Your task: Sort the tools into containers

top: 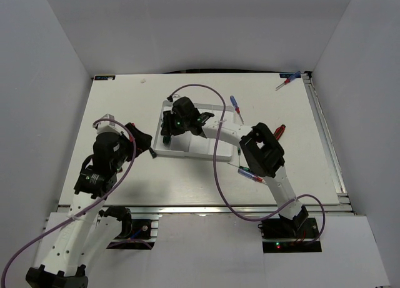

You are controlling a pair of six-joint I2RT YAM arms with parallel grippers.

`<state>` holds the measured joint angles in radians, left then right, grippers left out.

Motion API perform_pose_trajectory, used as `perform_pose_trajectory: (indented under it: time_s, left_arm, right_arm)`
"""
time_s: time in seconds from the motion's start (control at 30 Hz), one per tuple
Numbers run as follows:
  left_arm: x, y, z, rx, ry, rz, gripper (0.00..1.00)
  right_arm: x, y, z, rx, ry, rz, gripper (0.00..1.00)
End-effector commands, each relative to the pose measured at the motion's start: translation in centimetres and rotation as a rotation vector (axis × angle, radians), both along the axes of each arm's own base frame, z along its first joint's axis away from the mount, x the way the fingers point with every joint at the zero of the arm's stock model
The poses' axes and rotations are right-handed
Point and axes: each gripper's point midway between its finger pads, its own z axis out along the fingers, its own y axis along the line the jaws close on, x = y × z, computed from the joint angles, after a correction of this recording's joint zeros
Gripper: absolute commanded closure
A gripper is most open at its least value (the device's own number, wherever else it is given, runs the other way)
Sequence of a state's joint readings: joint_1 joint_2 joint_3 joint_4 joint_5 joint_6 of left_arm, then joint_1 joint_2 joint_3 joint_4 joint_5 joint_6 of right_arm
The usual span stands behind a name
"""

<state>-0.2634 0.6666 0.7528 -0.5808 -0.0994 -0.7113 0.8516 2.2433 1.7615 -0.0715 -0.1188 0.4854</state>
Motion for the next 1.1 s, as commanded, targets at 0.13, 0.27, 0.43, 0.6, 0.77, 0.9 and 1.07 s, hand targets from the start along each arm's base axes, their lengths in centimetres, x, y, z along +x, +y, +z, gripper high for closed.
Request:
perform_pose_trajectory:
  time_s: [0.13, 0.27, 0.43, 0.6, 0.77, 0.9, 1.07]
  left_arm:
    - [-0.4, 0.8, 1.0, 0.016, -0.02, 0.031, 0.02]
    - [-0.3, 0.9, 0.9, 0.017, -0.016, 0.034, 0.02]
    - [-0.1, 0.9, 1.1, 0.02, -0.016, 0.037, 0.02]
    - [-0.1, 0.9, 1.1, 0.022, -0.016, 0.035, 0.02]
    - [-0.1, 0.9, 1.2, 0.019, -0.019, 0.034, 0.02]
    - [-0.1, 0.5, 0.8, 0.027, -0.002, 0.009, 0.02]
    - [0.6, -0.4, -0.9, 0.062, 0.064, -0.058, 0.02]
  right_arm:
    - [3.4, 1.4, 4.0, 0.105, -0.118, -0.09, 0.67]
    - [2.9, 1.2, 3.1, 0.097, -0.101, -0.081, 0.49]
    - [2.4, 1.6, 3.1, 0.093, -0.113, -0.063, 0.41]
    - [2.3, 1.6, 3.7, 0.095, -0.129, -0.048, 0.39]
    - [0.9, 1.8, 7.4, 0.145, -0.203, 0.082, 0.35]
    - [-1.0, 0.2, 11.9, 0.245, -0.354, 0.411, 0.26]
    - [-3.4, -5.8, 14.3, 0.276, -0.533, 0.756, 0.21]
